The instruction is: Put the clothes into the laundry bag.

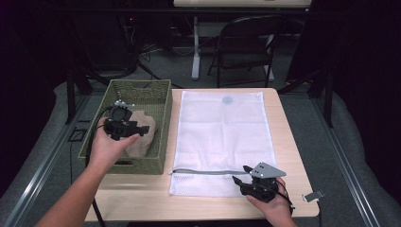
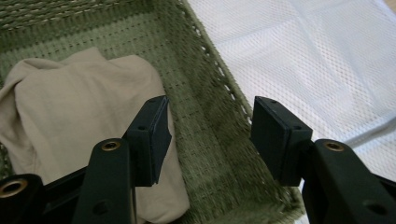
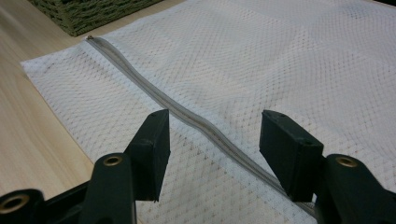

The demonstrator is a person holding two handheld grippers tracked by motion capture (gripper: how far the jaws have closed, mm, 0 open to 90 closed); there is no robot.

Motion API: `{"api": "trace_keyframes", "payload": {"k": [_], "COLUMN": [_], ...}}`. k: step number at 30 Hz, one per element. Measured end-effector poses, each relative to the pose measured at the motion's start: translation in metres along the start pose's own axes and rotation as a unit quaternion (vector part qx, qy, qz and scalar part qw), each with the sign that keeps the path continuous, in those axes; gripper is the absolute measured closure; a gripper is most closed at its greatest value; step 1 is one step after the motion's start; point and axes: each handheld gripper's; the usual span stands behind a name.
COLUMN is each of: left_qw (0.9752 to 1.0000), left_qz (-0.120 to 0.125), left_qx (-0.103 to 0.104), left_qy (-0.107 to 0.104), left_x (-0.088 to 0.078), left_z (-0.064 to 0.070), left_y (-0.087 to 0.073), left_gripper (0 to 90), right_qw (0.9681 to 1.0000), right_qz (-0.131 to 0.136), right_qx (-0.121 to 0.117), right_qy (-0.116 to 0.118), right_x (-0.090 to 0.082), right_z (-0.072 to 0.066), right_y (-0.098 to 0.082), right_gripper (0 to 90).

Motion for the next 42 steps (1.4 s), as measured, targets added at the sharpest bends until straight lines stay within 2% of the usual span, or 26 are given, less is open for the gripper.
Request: {"api": "trace_keyframes", "payload": {"k": [1, 4, 11, 25, 26, 37, 42], "left_qw": [0.9999, 0.9998, 0.9993, 0.9983, 0.9977, 0.9951, 0.9926], "left_qz": [0.001, -0.005, -0.023, -0.033, -0.038, -0.064, -0.077], "left_qx": [-0.007, -0.014, -0.011, -0.030, -0.038, -0.054, -0.065], "left_qy": [0.012, 0.010, 0.027, 0.037, 0.042, 0.053, 0.068], "left_x": [0.001, 0.004, 0.010, 0.024, 0.027, 0.042, 0.052], "left_z": [-0.002, -0.007, -0.015, -0.033, -0.035, -0.045, -0.054], "left_y": [0.002, 0.004, 0.007, 0.009, 0.010, 0.011, 0.010], "left_gripper": [43.0, 42.6, 40.2, 37.7, 36.5, 34.6, 34.2], "right_qw": [1.0000, 1.0000, 1.0000, 1.0000, 1.0000, 1.0000, 1.0000], "right_qz": [0.000, 0.001, 0.001, -0.001, -0.001, -0.001, -0.002], "right_qx": [0.000, 0.000, 0.001, 0.001, 0.000, 0.000, -0.001], "right_qy": [0.000, 0.000, 0.000, 0.001, 0.001, 0.000, -0.001], "right_x": [0.000, 0.000, 0.000, 0.000, 0.000, 0.001, 0.000], "right_z": [0.000, 0.000, 0.000, 0.001, 0.001, 0.001, 0.002], "right_y": [0.000, 0.000, 0.000, 0.000, 0.000, -0.001, 0.000], "right_gripper": [42.9, 42.9, 42.9, 42.8, 42.7, 42.5, 42.4]}}
Point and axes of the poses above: each handheld gripper's, and its own axes: x roughly forward along the jaws, y roughly out of its top, z roughly to its right, and after that the axes turned 7 degrees about z, right-handed
